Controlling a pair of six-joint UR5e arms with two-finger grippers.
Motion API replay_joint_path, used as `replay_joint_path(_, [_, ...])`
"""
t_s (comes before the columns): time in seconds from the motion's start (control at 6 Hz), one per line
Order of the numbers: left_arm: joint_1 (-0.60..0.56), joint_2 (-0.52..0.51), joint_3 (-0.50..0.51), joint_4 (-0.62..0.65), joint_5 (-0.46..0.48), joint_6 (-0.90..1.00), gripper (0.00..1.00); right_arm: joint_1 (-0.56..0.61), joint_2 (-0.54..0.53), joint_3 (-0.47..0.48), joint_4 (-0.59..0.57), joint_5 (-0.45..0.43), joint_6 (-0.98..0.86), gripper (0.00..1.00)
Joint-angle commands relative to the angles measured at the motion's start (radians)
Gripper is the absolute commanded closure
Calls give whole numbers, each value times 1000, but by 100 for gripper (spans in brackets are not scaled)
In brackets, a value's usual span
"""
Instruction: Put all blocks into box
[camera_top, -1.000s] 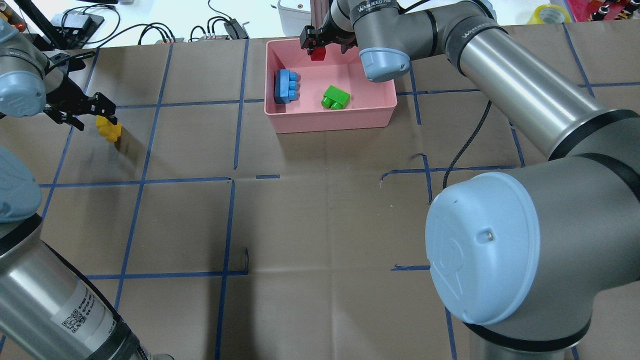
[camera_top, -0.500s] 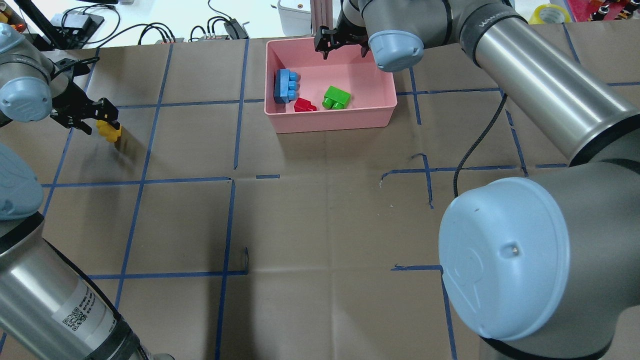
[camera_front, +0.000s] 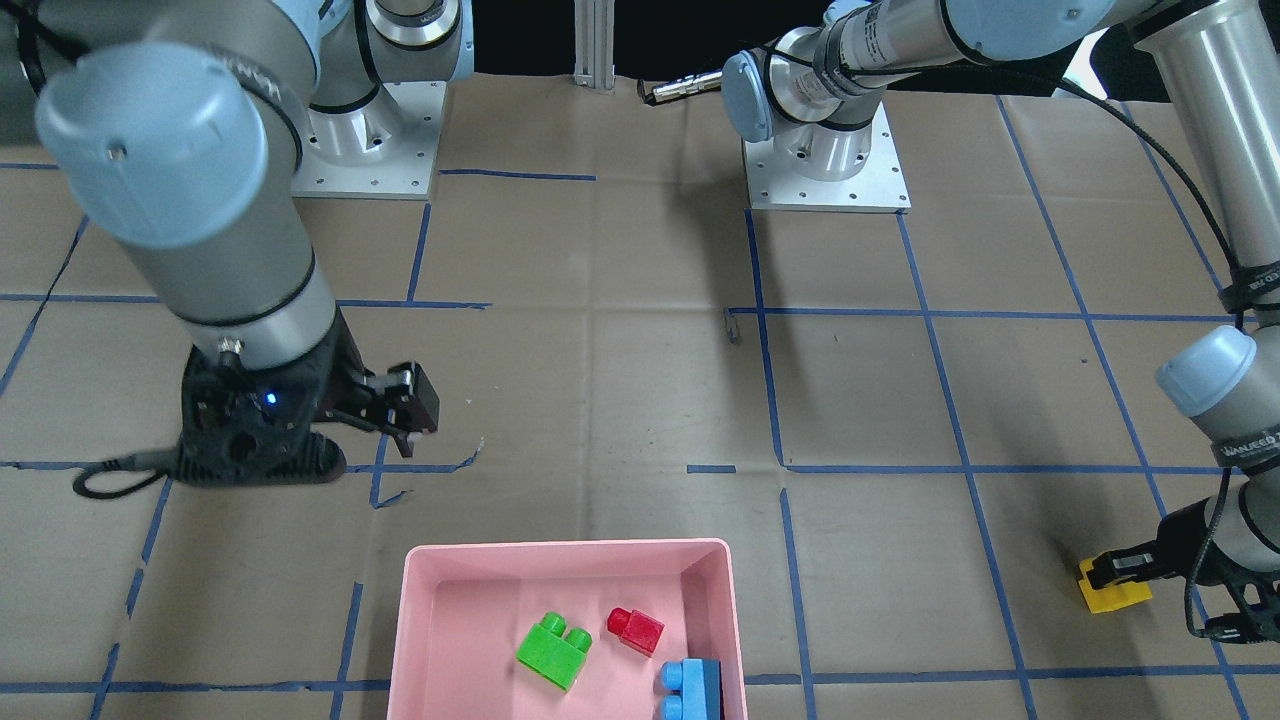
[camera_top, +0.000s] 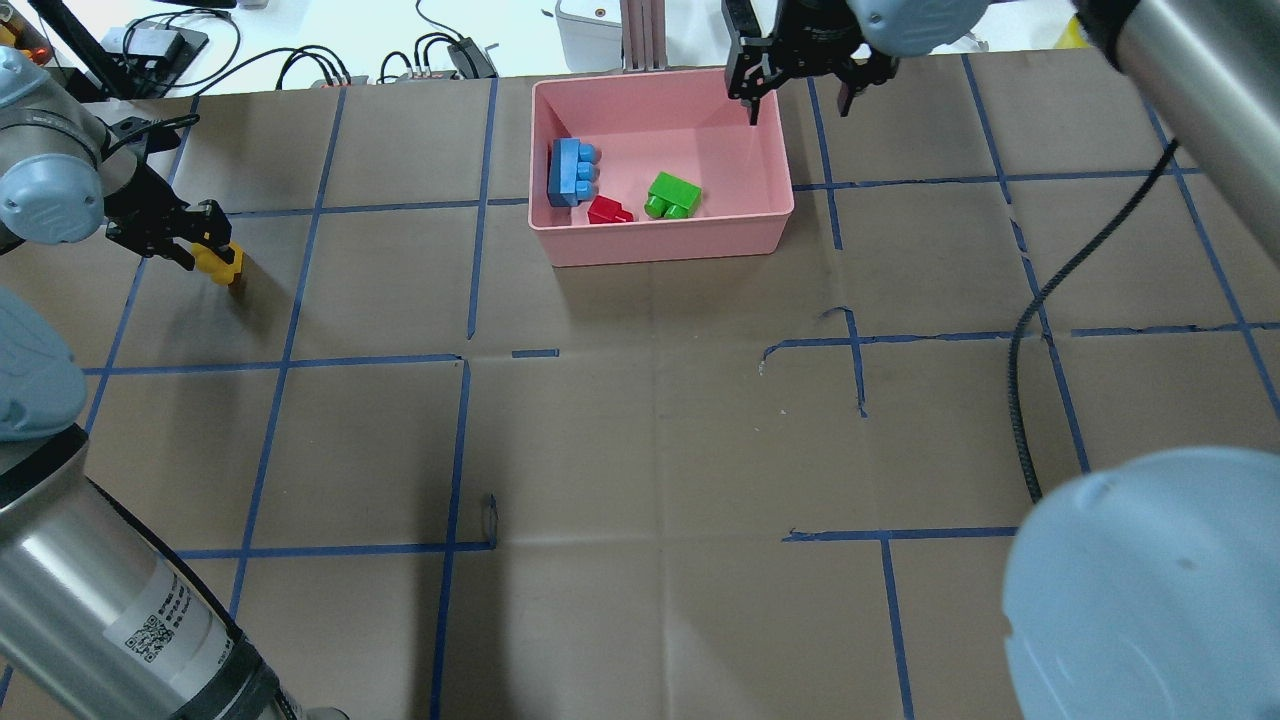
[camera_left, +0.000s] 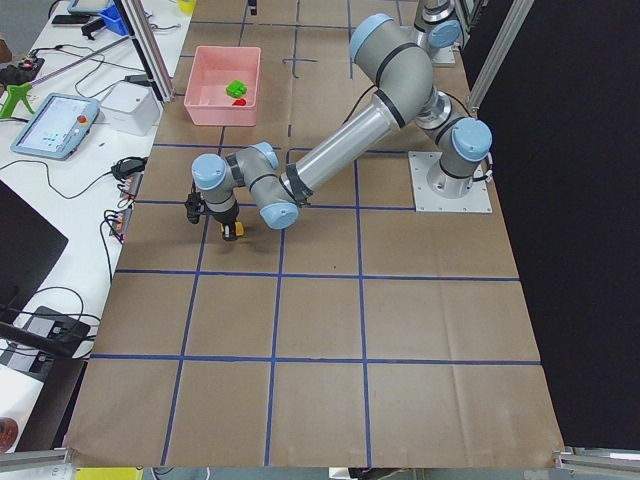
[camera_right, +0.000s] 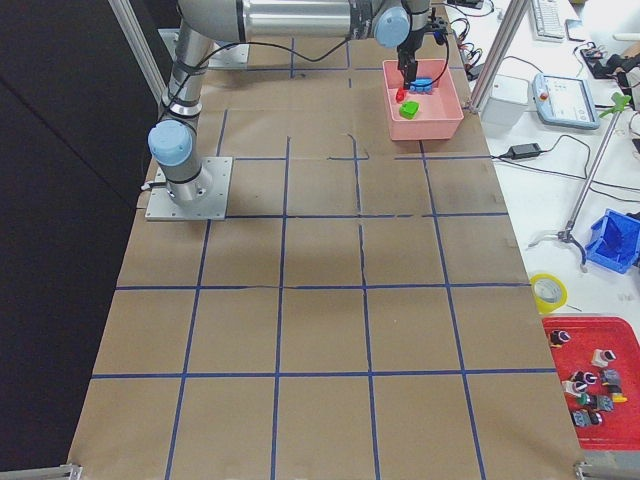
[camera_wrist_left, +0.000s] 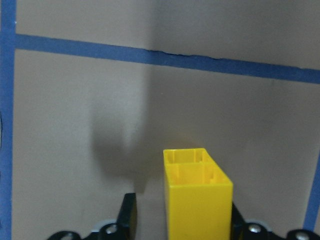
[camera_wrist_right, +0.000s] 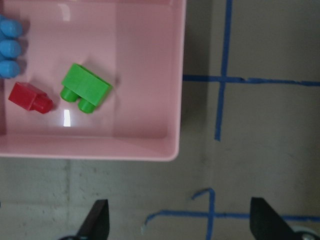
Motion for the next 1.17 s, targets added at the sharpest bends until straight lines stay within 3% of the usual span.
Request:
replay_joint_path(0.0, [-1, 9, 8, -13, 1, 15, 87, -14, -228, 207, 40, -4, 2, 0])
replay_joint_path(0.17, [-4, 28, 31, -19, 2, 20, 89, -13, -267, 251, 43, -1, 3, 0])
replay_joint_path(0.5, [-12, 141, 124, -256, 4, 40, 92, -2, -294, 262, 109, 44, 8, 0])
replay_joint_path(0.67, [-56, 165, 235, -402, 2, 40, 92, -4, -292, 263, 112, 58, 6, 0])
replay_joint_path(1.0, [-230, 153, 438, -578, 5, -2, 92, -4, -292, 263, 109, 59, 6, 0])
